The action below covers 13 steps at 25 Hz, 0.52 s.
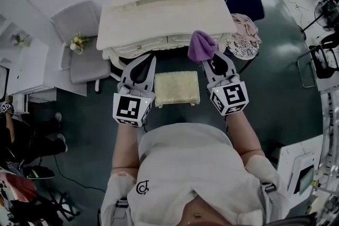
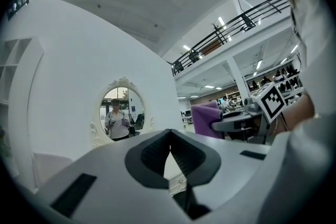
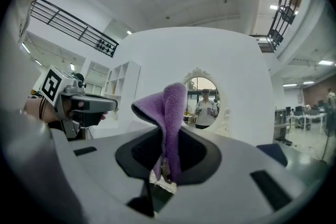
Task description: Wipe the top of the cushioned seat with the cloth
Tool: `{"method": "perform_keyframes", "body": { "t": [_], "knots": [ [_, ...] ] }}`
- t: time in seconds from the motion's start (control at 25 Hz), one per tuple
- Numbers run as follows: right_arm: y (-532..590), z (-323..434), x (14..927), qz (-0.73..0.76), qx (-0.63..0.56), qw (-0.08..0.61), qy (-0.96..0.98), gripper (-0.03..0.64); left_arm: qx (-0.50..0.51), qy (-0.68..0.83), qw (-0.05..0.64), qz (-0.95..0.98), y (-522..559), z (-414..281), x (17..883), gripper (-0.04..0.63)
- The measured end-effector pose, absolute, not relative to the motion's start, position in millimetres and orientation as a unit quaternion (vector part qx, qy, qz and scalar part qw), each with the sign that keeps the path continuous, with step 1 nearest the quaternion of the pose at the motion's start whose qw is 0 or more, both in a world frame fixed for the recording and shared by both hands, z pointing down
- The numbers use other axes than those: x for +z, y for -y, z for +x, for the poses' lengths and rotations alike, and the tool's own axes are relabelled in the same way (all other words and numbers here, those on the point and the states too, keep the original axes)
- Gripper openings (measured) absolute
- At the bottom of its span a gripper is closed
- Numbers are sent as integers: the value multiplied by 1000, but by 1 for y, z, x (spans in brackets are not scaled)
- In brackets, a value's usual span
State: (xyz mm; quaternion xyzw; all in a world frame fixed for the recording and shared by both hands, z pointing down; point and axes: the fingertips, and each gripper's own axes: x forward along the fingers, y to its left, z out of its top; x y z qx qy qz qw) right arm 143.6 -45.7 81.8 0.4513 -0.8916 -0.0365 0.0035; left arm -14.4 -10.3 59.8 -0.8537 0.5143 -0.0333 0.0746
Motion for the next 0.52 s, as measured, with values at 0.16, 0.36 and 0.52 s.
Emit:
{"method": "perform_keyframes", "body": {
  "t": [0.16, 0.36, 0.52],
  "knots": [
    [43, 142, 84, 450, -42, 7, 892, 74, -22, -522, 78, -849, 8, -16, 59, 14],
    [38, 140, 84, 450, -43, -2, 892, 74, -20, -519, 76, -851, 4, -17, 62, 14],
    [37, 141, 87, 451, -32, -9, 892, 74, -27, -515, 74, -853, 2, -15, 68, 14]
  ]
}}
